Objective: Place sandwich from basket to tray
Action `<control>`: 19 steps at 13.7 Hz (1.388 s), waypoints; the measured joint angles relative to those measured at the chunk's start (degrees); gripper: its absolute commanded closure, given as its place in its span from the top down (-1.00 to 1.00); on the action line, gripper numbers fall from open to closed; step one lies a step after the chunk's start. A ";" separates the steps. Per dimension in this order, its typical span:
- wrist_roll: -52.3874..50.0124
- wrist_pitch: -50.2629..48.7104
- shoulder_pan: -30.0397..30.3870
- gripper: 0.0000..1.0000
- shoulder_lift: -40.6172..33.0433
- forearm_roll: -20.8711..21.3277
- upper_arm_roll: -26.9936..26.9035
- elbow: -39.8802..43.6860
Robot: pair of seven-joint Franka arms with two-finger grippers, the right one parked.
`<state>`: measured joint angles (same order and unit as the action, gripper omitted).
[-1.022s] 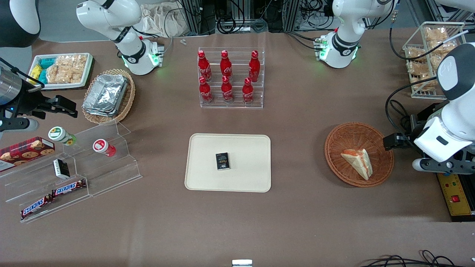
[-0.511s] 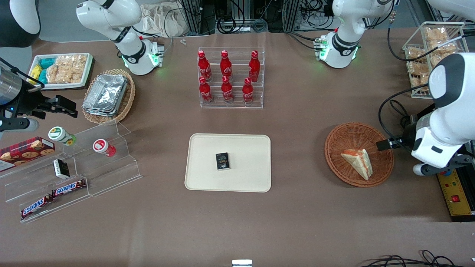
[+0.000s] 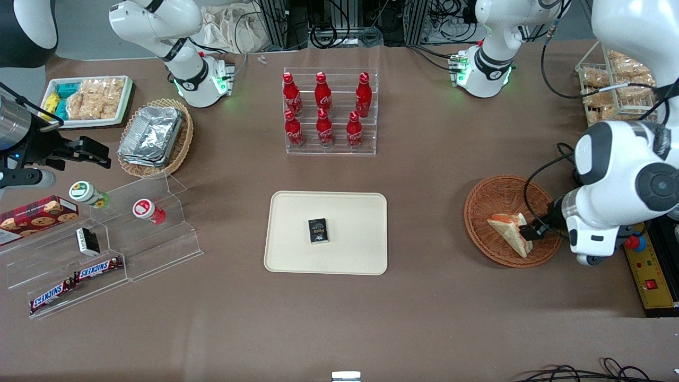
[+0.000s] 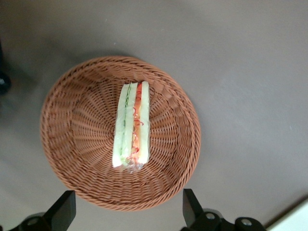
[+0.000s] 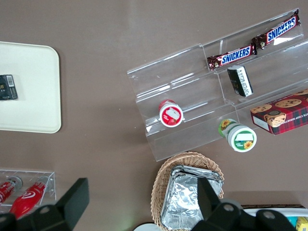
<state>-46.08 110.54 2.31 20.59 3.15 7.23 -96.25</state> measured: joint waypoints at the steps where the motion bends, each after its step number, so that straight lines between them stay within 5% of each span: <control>1: -2.02 1.85 -0.02 1.00 1.02 0.00 0.00 -0.14; 6: -10.49 9.36 -0.15 1.00 6.22 1.93 -0.04 -0.25; 15: -11.02 9.84 -0.21 1.00 8.18 3.70 -0.02 -1.74; 19: -11.02 18.13 -0.12 1.00 8.01 4.01 -0.03 -7.90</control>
<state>-57.11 128.67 2.18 28.60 7.17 7.20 -104.15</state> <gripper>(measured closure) 0.000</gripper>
